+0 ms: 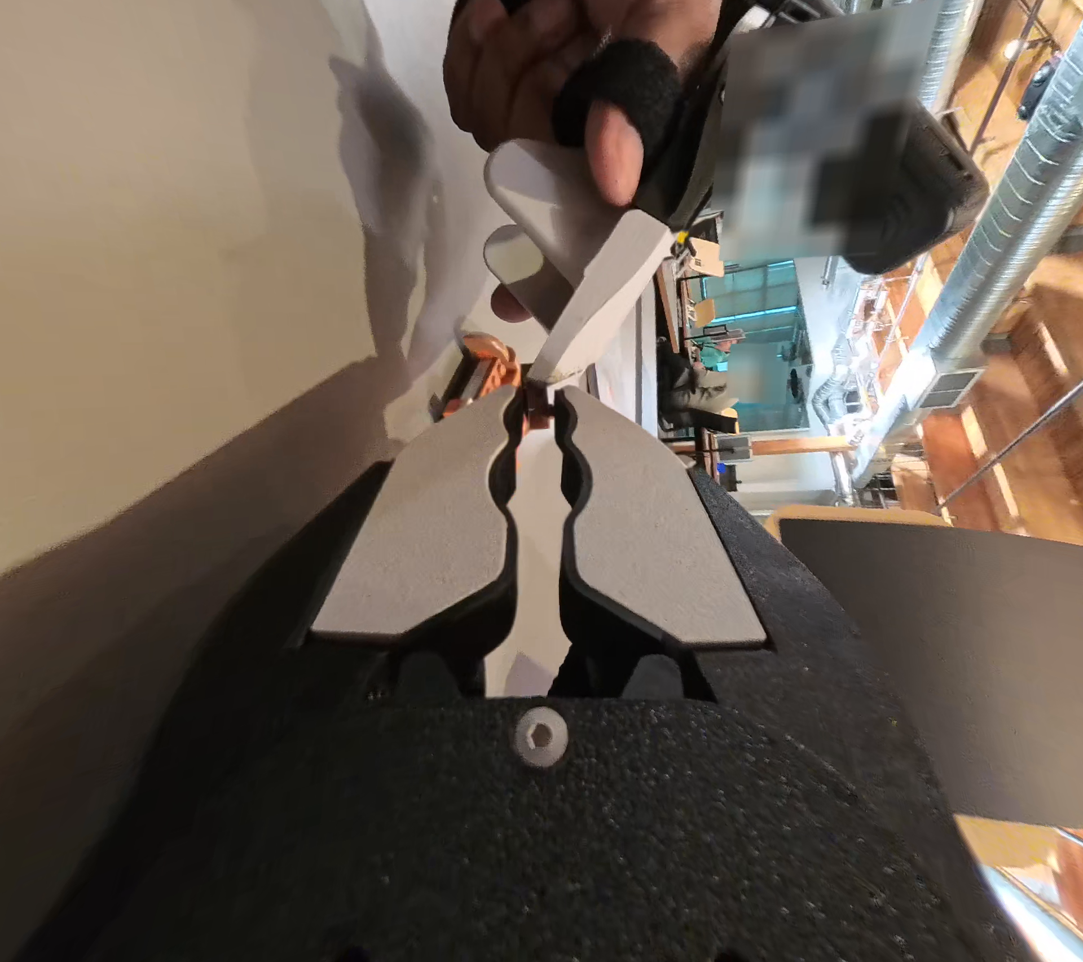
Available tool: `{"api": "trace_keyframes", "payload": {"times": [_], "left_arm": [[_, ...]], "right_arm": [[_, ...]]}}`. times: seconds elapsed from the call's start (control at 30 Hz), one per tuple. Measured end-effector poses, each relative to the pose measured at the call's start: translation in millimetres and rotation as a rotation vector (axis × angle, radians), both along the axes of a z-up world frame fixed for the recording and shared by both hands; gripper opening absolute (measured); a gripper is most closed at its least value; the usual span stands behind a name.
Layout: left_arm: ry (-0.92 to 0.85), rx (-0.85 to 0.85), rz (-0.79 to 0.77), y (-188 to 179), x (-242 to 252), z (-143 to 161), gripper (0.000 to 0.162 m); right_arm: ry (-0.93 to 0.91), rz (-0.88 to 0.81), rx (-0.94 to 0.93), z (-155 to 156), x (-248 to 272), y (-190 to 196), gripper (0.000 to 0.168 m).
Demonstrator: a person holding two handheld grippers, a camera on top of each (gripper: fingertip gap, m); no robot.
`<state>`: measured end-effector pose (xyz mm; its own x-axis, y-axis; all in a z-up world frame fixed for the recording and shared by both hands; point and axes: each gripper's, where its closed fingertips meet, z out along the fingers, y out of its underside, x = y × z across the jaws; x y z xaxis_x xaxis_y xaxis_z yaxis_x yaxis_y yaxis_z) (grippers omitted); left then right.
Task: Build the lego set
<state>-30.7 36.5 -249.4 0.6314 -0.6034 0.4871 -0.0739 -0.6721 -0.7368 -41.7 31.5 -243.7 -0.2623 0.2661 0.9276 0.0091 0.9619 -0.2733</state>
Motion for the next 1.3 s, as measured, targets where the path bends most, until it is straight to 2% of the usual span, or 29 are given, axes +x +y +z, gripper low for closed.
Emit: {"api": "trace_keyframes", "payload": {"times": [0.13, 0.27, 0.33, 0.43, 0.5, 0.57, 0.7, 0.8, 0.9, 0.97, 1.13, 1.3], "left_arm": [[-0.004, 0.064, -0.017, -1.0, -0.7, 5.4, 0.013], [0.123, 0.201, -0.031, 1.0, -8.3, 6.3, 0.033], [0.309, 0.347, -0.02, 8.2, -21.7, 4.3, 0.044], [0.719, 0.612, -0.067, 18.4, -40.4, -4.7, 0.057], [0.949, 0.679, -0.155, 20.9, -45.9, -18.6, 0.06], [1.026, 0.663, -0.202, 24.9, -46.1, -29.2, 0.062], [0.999, 0.609, -0.276, 32.9, -42.9, -33.5, 0.061], [0.919, 0.508, -0.356, 35.7, -41.2, -38.4, 0.059], [0.826, 0.395, -0.457, 32.4, -36.7, -45.1, 0.044], [0.779, 0.356, -0.48, 34.4, -34.7, -46.6, 0.042], [0.588, 0.189, -0.402, 38.1, -30.6, -40.8, 0.041], [0.212, -0.036, -0.289, 39.6, -17.1, -22.7, 0.041]], "right_arm": [[0.016, -0.02, -0.034, 5.2, -0.2, 2.1, 0.008], [0.013, -0.036, -0.107, 9.5, -0.1, 6.5, 0.008], [-0.001, -0.051, -0.161, 10.2, 0.5, 9.8, 0.008], [-0.027, -0.072, -0.25, 9.5, 2.7, 15.1, 0.008], [-0.037, -0.079, -0.289, 9.1, 3.9, 18.2, 0.008], [-0.055, -0.084, -0.319, 7.4, 4.5, 20.3, 0.008], [-0.079, -0.089, -0.351, 5.2, 4.8, 23.6, 0.008], [-0.091, -0.081, -0.371, 4.3, 5.7, 24.0, 0.008], [-0.094, -0.077, -0.389, 5.0, 6.5, 25.4, 0.008], [-0.09, -0.076, -0.402, 6.5, 7.8, 27.2, 0.008], [-0.083, -0.046, -0.461, 10.8, 15.5, 28.8, 0.008], [-0.091, 0.061, -0.638, 26.2, 23.5, 20.2, 0.008]]}}
